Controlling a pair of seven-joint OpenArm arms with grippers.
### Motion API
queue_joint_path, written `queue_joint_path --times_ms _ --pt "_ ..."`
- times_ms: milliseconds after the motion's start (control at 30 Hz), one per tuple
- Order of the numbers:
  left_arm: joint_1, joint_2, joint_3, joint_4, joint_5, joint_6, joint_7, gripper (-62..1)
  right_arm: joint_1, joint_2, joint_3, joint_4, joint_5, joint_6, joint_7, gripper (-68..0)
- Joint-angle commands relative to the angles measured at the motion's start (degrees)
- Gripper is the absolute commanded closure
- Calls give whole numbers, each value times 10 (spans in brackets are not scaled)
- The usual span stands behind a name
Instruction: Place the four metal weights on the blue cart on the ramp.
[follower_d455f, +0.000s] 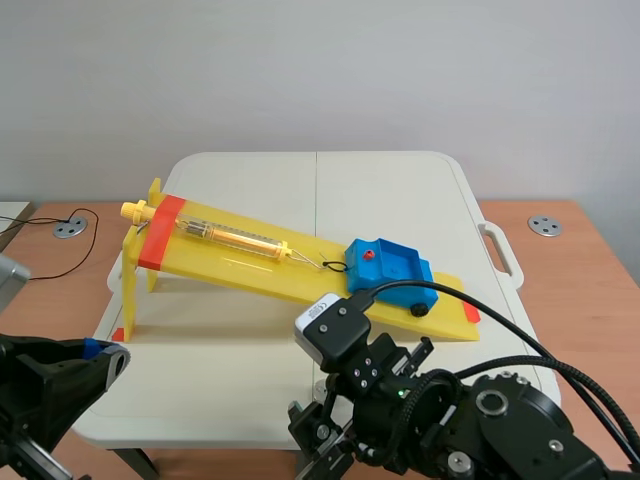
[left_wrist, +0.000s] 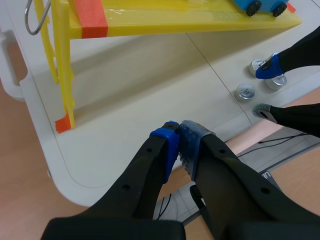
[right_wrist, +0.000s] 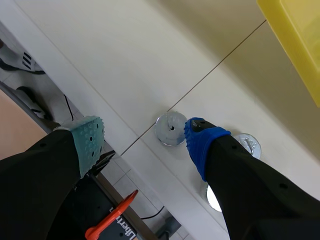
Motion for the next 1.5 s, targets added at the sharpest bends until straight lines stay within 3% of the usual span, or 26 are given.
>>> queue_joint_path --times_ms 0,767,1133,1267,1467 --pt "-3 -2 -6 42 -29 -16 -51 -29 55 -16 -4 21 16 -24 80 -346" --pt "-3 -2 -6 42 -29 -16 -51 -29 92 -33 -37 -58 7 -33 86 -317" --pt "-3 -2 -6 42 -29 -16 -51 -29 92 -33 -37 -83 7 -48 85 -206" --pt "-3 -2 -6 42 -29 -16 -51 -29 92 -32 -37 -83 6 -73 84 -140" --pt "-3 -2 -6 42 -29 -16 -51 -29 93 -31 -37 -83 0 -73 70 -41"
